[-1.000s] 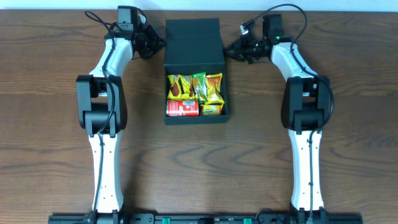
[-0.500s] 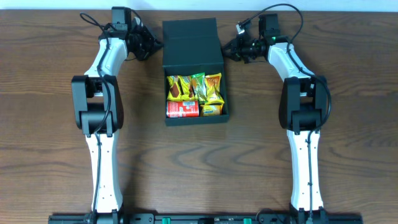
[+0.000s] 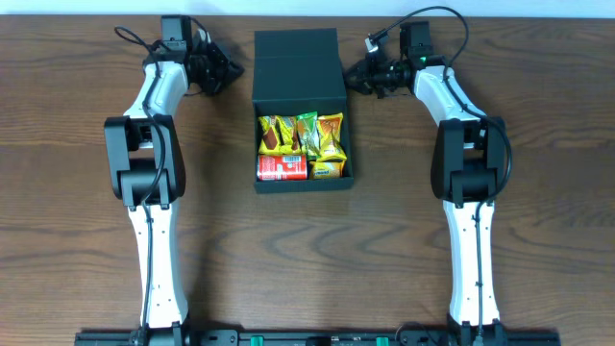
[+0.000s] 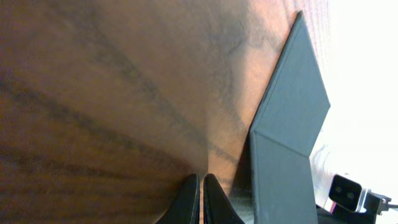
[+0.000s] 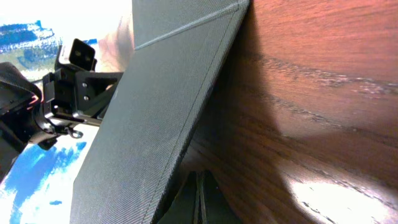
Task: Pack container
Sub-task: 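Swing the lid forward with both grippers to close the box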
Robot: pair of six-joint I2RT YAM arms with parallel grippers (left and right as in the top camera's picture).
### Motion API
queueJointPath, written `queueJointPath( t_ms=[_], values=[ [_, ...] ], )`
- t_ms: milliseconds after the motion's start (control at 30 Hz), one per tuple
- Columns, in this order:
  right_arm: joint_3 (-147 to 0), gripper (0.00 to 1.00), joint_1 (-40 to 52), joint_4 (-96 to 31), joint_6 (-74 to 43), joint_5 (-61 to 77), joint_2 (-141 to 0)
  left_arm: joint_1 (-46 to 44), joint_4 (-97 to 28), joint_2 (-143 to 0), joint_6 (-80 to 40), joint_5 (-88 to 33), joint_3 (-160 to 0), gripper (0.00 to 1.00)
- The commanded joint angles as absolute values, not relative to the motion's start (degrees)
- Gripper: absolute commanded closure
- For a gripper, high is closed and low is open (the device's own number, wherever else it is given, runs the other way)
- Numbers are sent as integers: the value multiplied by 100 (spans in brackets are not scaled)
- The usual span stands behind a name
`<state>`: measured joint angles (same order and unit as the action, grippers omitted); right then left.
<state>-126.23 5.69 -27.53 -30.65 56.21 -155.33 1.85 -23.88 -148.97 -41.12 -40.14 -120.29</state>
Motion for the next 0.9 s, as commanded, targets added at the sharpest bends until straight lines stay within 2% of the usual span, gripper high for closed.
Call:
queueJointPath(
  t_ms=[0,433,867],
  values=[
    [-12628,99,569,-2751,-3127,5811,-15629,84,-2569,-15032,-3896,-3999,-12018,95],
    [-12628,99,613,-2672,-2978,6066,-15629,-311,-2587,-15036,-3881,-4032,-12016,95],
    [-12630,98,386,-1135,-3406,7787,-15629,-64,-1129,-15036,-4134,-5896,-12018,94]
  ],
)
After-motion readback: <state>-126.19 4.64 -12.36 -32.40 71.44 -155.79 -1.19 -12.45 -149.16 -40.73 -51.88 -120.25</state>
